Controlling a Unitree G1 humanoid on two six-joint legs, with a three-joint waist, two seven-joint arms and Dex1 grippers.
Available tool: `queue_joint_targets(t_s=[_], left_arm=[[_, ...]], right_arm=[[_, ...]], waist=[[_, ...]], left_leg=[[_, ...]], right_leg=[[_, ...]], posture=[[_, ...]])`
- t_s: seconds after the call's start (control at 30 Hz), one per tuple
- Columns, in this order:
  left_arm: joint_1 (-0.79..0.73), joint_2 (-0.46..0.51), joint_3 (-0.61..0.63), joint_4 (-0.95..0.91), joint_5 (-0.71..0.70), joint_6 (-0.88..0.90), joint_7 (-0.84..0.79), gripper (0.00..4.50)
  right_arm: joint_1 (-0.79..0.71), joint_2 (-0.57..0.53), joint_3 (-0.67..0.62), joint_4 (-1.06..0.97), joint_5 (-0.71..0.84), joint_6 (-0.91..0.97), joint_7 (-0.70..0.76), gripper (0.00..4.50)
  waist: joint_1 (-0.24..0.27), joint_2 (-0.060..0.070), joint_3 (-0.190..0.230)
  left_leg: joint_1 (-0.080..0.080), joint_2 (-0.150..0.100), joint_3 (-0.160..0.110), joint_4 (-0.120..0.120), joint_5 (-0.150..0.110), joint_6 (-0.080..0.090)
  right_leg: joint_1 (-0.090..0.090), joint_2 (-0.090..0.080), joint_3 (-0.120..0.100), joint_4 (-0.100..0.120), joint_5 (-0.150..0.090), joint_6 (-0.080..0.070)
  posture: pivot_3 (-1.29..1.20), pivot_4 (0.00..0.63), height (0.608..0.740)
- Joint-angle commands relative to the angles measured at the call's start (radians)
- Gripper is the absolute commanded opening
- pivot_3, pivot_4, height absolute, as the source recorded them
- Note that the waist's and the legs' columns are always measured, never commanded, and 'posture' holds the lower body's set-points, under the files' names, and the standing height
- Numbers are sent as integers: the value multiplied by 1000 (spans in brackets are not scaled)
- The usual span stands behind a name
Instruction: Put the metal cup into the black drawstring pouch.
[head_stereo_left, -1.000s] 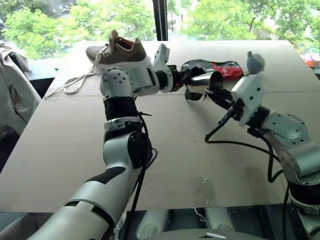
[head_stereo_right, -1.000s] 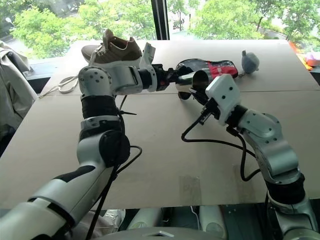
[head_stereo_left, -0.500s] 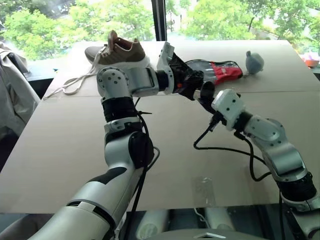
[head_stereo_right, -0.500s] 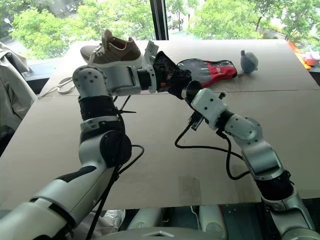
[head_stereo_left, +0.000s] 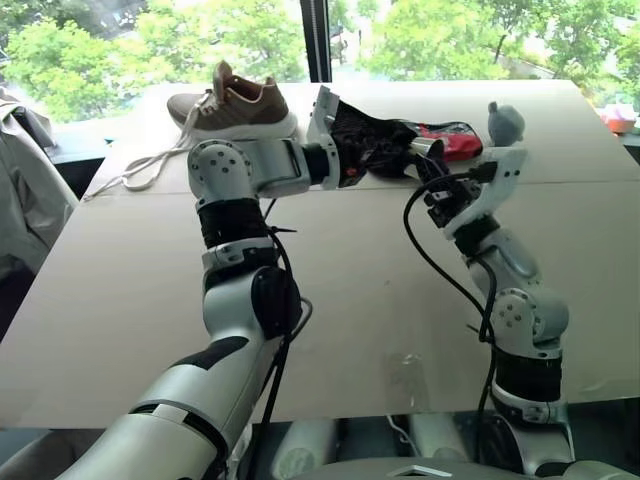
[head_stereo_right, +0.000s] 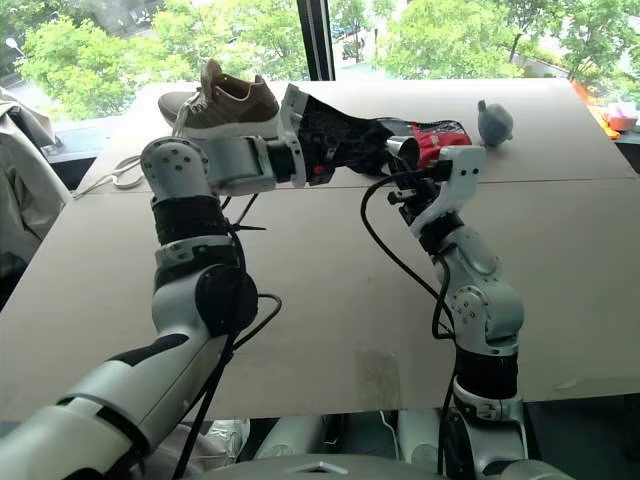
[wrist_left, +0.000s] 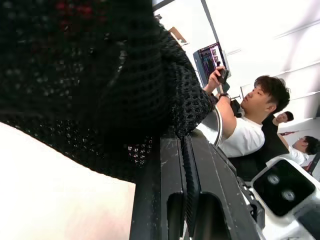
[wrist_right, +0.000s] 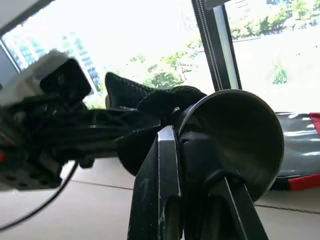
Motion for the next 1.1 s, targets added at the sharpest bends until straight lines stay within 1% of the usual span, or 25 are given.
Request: queue_joint_targets(t_s=[0.03,0.1,0.17,0.23,0.3,0.37,0.5,0.6,0.8,0.9,1.0,1.1], left_arm=[[-16,-3,10,-4,-30,-1,-16,0],[-21,-12,23,0,-43,1,-18,0],[-25,-23,44,5,-58,5,-13,0],[-25,-41,70,4,-81,23,-10,0],[-12,-56,82,-6,-91,35,-3,0],[-10,-66,103,-9,-103,31,5,0],[-22,-61,130,-6,-122,52,0,0],[-21,-67,134,-11,-133,74,-1,0],[-19,-78,127,-21,-143,90,-4,0],[-19,-77,121,-19,-148,90,-8,0],[-7,-80,102,-22,-160,90,-8,0],[13,-79,74,-32,-190,90,-8,0]], right_arm=[[-40,34,-80,-38,263,109,-98,26],[-50,27,-97,-19,354,156,-124,26],[-56,12,-102,-6,403,180,-149,26],[-54,-31,-77,-2,379,191,-137,26],[-19,-165,55,-29,180,118,-24,26],[5,-248,135,-35,64,45,46,26],[38,-477,329,17,-311,-274,211,26],[33,-585,440,101,-547,-528,271,26],[-13,-664,531,271,-834,-870,284,26],[-48,-702,561,358,-982,-992,254,26],[-88,-720,564,434,-1105,-1059,196,26],[-98,-693,532,468,-1111,-1045,169,26]], waist=[[-4,0,0],[-7,0,0],[-8,0,0],[-9,0,0],[-9,0,0],[-9,0,0],[-10,0,0],[-10,0,0],[-9,0,0],[-7,0,0],[-7,0,0],[-7,0,0]], left_leg=[[0,0,0,0,0,0],[0,0,0,0,0,0],[0,0,0,-1,0,0],[1,0,0,-1,0,0],[1,0,1,-1,0,0],[0,0,2,-1,0,0],[0,0,3,-1,0,0],[1,1,6,-1,0,0],[2,2,7,0,0,0],[2,2,7,0,0,0],[2,2,7,0,0,0],[2,2,7,0,0,-1]], right_leg=[[0,0,0,0,0,0],[0,0,0,0,0,0],[0,0,0,0,0,0],[0,0,0,0,0,0],[0,0,0,0,0,0],[0,0,0,0,0,0],[-1,1,1,0,0,0],[-2,1,0,1,0,0],[-1,2,1,1,0,0],[-1,2,2,1,0,1],[-1,2,3,1,0,1],[-1,2,4,1,0,1]], posture=[[0,150,740],[0,150,740],[0,150,740],[0,150,740],[0,150,740],[0,150,740],[0,150,740],[0,150,740],[0,150,740],[0,150,740],[0,150,740],[0,150,740]])
